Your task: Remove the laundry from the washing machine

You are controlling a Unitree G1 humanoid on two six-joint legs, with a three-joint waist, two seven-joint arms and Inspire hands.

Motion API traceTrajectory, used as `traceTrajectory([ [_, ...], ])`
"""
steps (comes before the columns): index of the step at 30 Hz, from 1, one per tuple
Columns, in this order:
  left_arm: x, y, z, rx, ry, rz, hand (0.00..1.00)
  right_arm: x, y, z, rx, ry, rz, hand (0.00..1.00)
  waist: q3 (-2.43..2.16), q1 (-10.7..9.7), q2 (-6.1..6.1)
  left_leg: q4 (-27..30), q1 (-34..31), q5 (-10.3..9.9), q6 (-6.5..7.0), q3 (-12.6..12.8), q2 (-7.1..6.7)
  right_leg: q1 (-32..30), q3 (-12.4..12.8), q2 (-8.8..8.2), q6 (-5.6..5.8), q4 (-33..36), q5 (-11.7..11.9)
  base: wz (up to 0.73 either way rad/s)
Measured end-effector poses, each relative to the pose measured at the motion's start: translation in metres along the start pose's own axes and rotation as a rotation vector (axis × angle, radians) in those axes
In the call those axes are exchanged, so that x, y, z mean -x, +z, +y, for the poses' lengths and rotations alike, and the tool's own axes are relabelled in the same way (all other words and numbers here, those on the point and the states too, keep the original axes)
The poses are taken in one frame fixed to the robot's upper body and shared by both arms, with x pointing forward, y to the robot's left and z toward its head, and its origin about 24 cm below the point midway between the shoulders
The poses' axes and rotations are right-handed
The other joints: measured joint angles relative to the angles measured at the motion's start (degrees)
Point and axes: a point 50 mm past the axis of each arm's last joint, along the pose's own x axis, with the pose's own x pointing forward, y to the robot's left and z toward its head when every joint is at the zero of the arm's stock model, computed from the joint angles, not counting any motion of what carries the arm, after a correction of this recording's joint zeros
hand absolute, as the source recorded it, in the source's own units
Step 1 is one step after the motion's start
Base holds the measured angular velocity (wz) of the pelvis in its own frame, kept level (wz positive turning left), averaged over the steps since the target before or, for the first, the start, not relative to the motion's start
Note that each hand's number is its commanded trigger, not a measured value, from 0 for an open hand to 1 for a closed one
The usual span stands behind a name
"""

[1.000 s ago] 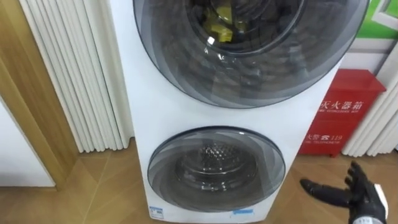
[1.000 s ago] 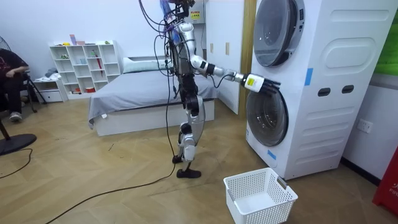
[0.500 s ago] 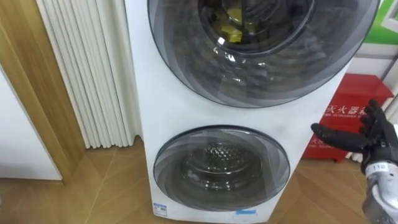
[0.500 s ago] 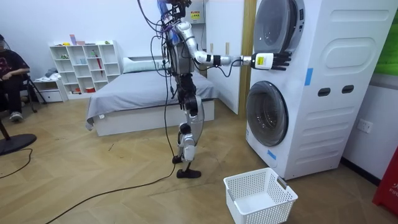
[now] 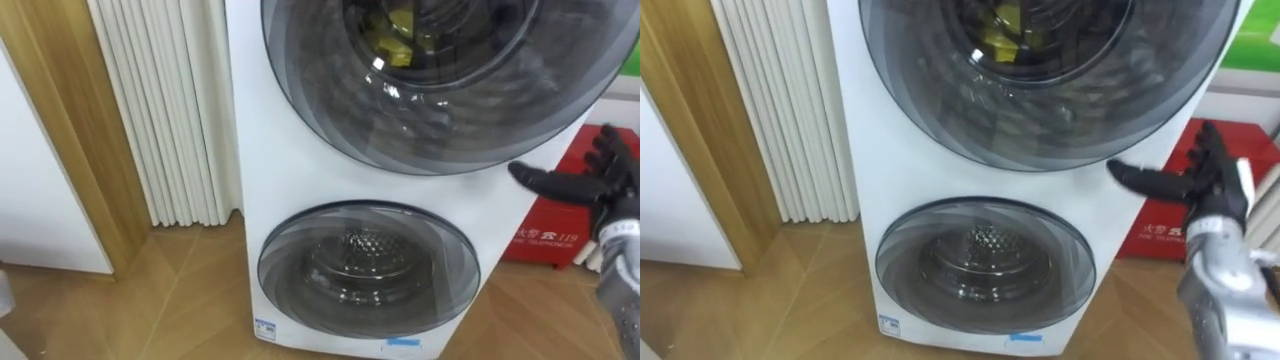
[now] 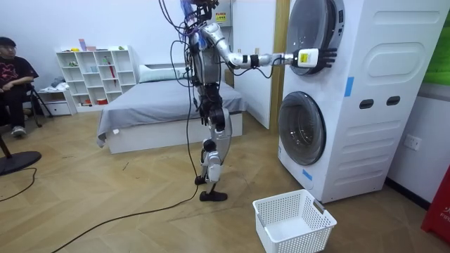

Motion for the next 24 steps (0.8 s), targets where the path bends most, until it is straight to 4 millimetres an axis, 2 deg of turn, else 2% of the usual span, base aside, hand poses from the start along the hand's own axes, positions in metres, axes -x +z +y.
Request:
traceTrajectory([
  [1,0.0,0.001,0.002,-0.001,0.004,-0.003,0.0,-0.001,0.003,0.001,-0.002,0.007,-0.009,0.0,0.13,0.08,-0.22,0.0,0.05,0.0,0.0,-0.06,0.03,0.06,-0.02,0.03,0.0,0.0,0.0,0.06],
  [4,0.0,0.003,0.003,-0.002,0.005,-0.006,0.0,-0.004,0.007,0.004,-0.008,0.025,-0.019,0.0,0.15,0.16,-0.32,0.01,0.07,0.0,0.0,-0.1,-0.05,0.17,-0.17,-0.03,0.0,0.0,0.0,0.0],
  [12,0.0,0.002,0.003,-0.003,-0.006,-0.003,0.0,-0.005,0.001,0.003,-0.001,0.029,0.023,0.0,0.12,1.32,-0.31,0.46,-0.13,0.0,0.0,-0.25,-0.14,0.18,-0.1,-0.15,0.0,0.07,0.0,0.0],
  [17,0.0,-0.001,0.005,-0.024,-0.031,0.006,0.0,-0.011,0.007,0.001,0.005,0.021,0.018,0.0,-0.18,1.41,0.18,0.78,-0.46,0.0,0.0,-0.48,-0.2,0.08,-0.21,-0.18,0.0,0.14,0.01,0.01],
  [21,0.001,-0.005,0.009,0.005,-0.034,0.014,0.0,-0.017,0.02,0.006,-0.009,0.027,-0.013,0.0,-0.54,1.36,0.77,0.77,-0.39,0.0,0.0,-0.61,-0.24,0.11,-0.22,-0.2,0.0,0.19,0.01,0.0],
  [24,0.001,-0.006,0.011,0.01,-0.028,0.015,0.0,-0.02,0.022,0.007,-0.015,0.024,-0.011,0.0,-0.53,1.4,0.77,0.71,-0.2,0.01,0.0,-0.66,-0.23,0.24,-0.21,-0.17,0.0,0.23,0.01,0.0],
])
